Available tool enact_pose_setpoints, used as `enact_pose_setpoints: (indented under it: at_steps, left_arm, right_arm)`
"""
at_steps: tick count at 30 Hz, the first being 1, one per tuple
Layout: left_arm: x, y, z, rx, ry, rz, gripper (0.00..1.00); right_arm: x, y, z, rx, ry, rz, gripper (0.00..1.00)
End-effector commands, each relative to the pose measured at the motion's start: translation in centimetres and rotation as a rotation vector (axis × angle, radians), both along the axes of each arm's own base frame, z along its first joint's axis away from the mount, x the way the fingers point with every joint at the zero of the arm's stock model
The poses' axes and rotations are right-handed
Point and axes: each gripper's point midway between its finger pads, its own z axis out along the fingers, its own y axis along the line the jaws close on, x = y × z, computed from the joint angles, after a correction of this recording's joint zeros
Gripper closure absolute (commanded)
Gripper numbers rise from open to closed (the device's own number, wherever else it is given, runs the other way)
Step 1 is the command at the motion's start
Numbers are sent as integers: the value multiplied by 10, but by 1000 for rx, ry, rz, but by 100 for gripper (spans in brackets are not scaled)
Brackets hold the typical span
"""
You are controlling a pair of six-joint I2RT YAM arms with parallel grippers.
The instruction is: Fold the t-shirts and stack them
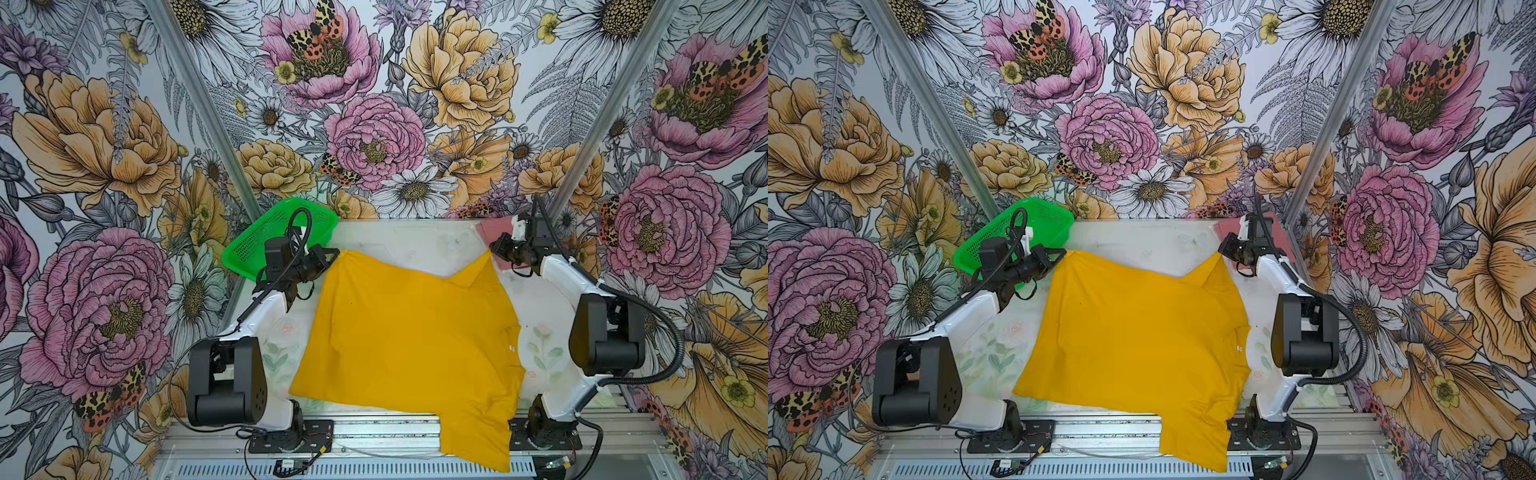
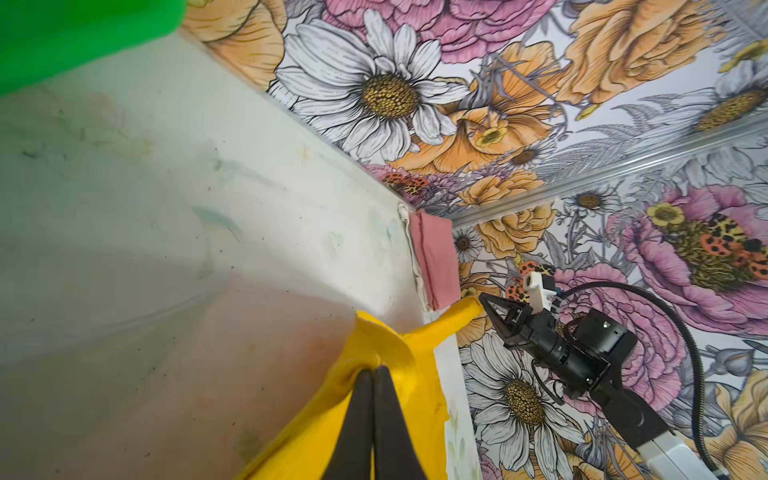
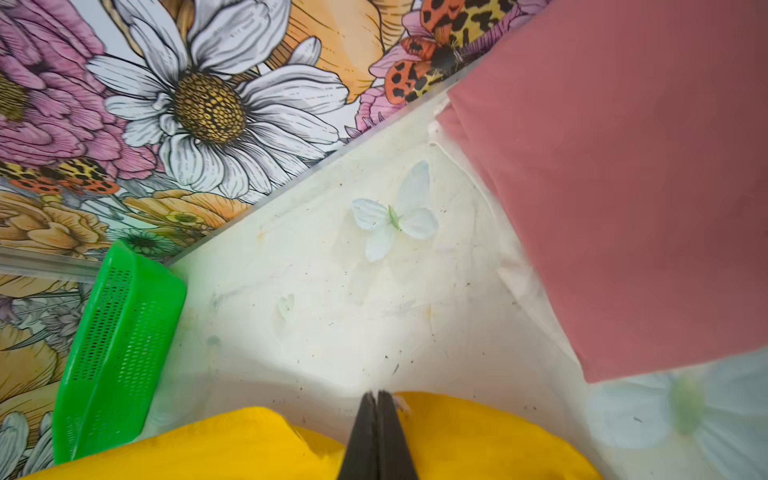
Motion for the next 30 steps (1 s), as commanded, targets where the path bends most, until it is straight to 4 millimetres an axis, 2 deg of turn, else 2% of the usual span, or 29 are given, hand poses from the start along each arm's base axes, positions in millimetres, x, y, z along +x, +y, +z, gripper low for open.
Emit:
enact_pose_setpoints:
  at_steps: [1, 5, 11, 14, 21, 25, 30]
  left_arm:
    - [29, 9, -18, 58, -31, 38, 100]
    - [45, 13, -35, 74, -5, 57, 100]
    - [75, 16, -32, 83, -2, 56, 100]
    - [93, 14, -40, 75, 15, 40, 100]
    - [124, 2, -54, 56, 51, -28, 100]
    - [128, 1, -55, 65, 51, -33, 100]
    - [131, 3, -57, 83, 63, -32, 100]
  right_arm:
    - [39, 3, 15, -30, -116, -4, 100]
    - [60, 4, 16, -34, -129, -10, 100]
    - [80, 4, 39, -33, -164, -15, 100]
    - [80, 3, 46, -38, -163, -23, 100]
    - [52, -9, 53, -88, -166, -49, 100]
    - [56, -10, 44, -62, -147, -40, 100]
    - [71, -2, 38, -13, -135, -28, 100]
